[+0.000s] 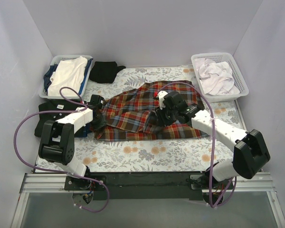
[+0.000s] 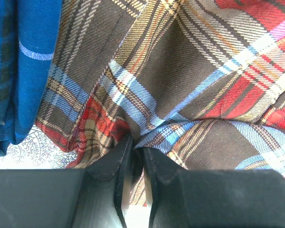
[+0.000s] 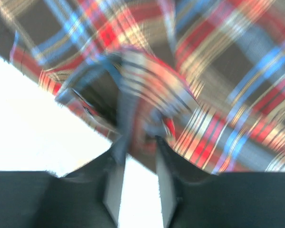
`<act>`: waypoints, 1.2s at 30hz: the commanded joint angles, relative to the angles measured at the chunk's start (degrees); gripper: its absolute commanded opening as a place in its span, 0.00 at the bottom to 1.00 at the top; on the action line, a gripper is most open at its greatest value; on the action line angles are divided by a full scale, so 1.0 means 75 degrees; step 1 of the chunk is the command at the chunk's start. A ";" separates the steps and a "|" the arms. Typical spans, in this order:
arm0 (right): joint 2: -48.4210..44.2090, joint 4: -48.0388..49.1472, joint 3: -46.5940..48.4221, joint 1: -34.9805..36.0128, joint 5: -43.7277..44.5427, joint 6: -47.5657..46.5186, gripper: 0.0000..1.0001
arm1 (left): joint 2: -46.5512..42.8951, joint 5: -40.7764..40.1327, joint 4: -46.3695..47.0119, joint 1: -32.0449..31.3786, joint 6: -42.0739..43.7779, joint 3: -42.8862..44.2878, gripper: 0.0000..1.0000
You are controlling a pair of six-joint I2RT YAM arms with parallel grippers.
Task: Fold and stack the long sleeve shirts
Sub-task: Fold the shirt
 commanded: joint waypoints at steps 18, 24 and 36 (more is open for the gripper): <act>0.0046 -0.1738 0.1549 -0.0020 -0.0915 0.1596 0.60 | -0.0040 0.0094 -0.0079 0.0061 0.0034 -0.0073 0.13; 0.1582 -0.1585 0.2405 0.0120 -0.0869 0.0810 0.61 | -0.0016 0.0176 -0.0067 0.0061 0.0010 -0.0003 0.13; 0.2731 -0.1245 0.2815 0.0273 -0.0167 0.0386 0.58 | 0.0077 0.0188 -0.0079 0.0061 -0.0002 0.0091 0.13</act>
